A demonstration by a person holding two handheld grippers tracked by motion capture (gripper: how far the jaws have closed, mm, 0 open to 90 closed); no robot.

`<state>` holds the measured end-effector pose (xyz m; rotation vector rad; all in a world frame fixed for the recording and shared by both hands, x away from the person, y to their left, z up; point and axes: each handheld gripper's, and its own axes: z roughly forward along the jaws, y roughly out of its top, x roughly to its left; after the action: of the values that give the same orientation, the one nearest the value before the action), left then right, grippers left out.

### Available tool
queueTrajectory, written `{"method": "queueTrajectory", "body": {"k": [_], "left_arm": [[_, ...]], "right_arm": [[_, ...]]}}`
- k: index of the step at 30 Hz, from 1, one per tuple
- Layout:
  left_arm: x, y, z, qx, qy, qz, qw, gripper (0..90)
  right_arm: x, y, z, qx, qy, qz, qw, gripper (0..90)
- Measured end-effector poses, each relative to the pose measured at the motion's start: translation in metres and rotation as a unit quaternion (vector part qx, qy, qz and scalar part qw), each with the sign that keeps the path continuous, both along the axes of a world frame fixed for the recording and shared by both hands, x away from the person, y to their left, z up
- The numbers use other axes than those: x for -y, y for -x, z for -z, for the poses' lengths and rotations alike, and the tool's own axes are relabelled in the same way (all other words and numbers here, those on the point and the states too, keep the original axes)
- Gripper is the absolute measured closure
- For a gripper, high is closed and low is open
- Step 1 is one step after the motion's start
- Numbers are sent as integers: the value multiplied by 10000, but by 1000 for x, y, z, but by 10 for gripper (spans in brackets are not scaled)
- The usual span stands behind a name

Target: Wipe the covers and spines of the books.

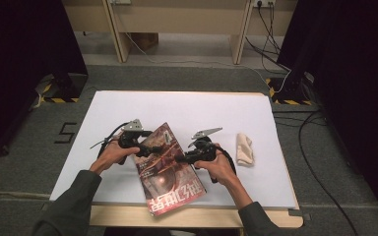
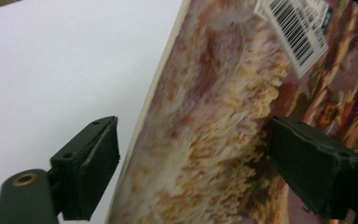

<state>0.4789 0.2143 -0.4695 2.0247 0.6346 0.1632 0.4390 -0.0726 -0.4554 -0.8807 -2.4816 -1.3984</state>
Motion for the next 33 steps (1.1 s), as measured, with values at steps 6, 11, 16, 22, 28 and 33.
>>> {"method": "queueTrajectory", "body": {"k": [6, 11, 16, 22, 28, 33], "left_arm": [[3, -2, 0, 7, -26, 133, 9999, 178], [-5, 3, -1, 121, -124, 27, 9998, 319], [-18, 14, 0, 324, -105, -216, 9992, 535], [-29, 30, 1, 495, -23, -417, 9979, 653], [-34, 48, -2, 687, -46, -594, 9959, 696], [-39, 59, -1, 705, 8, -626, 9955, 724]], "right_arm": [[0, -1, 0, 3, -2, -13, 10000, 792], [1, -3, 2, -7, 75, -7, 10000, 796], [0, -7, 0, 51, 250, 38, 9997, 814], [-3, -15, -2, 88, 271, 120, 9995, 812], [-8, -16, -7, 197, 396, 92, 9990, 782], [-10, -18, -5, 211, 460, 74, 9987, 727]]}}
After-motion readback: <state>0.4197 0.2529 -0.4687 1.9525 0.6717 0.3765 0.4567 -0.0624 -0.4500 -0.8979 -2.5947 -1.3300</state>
